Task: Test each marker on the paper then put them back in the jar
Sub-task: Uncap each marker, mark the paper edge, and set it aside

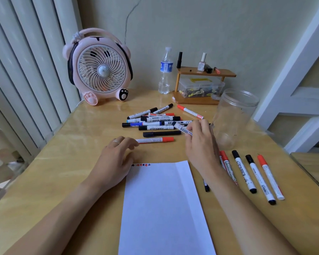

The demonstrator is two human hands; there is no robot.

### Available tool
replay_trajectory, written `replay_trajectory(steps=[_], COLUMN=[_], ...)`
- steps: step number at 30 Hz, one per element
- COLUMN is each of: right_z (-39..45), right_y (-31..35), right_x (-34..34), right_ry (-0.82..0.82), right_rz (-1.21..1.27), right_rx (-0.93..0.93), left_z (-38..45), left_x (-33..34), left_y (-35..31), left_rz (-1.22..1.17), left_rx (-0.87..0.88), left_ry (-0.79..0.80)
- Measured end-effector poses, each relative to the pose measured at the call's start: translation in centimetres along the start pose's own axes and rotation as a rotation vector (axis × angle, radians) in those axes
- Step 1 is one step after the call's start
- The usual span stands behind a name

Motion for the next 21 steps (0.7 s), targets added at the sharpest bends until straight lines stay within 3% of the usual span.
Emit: replay_trajectory(steps=[4,11,16,21], right_z=[-1.1,-3.9,-3.7,-3.7], right_y=[3.0,6.8,6.2,5.1], right_x=[-0.7,1.7,1.7,1.6], right_ry=[-0.028,0.302,0.331,0.351], right_rz=[0.481,1.295,1.274,1.08], right_rx=[0.113,0.442,0.492,0.509], left_z=[-0.1,-0.5,-0.4,0.0], left_x=[-0.5,-0.4,0.2,0.0], left_y=[-1.5,-4.1,-3.0,-2.0], left_rz=[-0.105,-0.254,-0.183,-0.044], left_rx=[0.048,0.17,0.142,0.12], left_ry=[-0.007,0.113,0.065,0.024])
Point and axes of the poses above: each hand's wrist, its own z-axis towards the middle knuckle, its own x-axis out of the palm, y = z × x, the point moved 4 cm from there along z, towards the middle knuckle, and after that the axes turned 11 degrees about z, right-handed, at the moved point
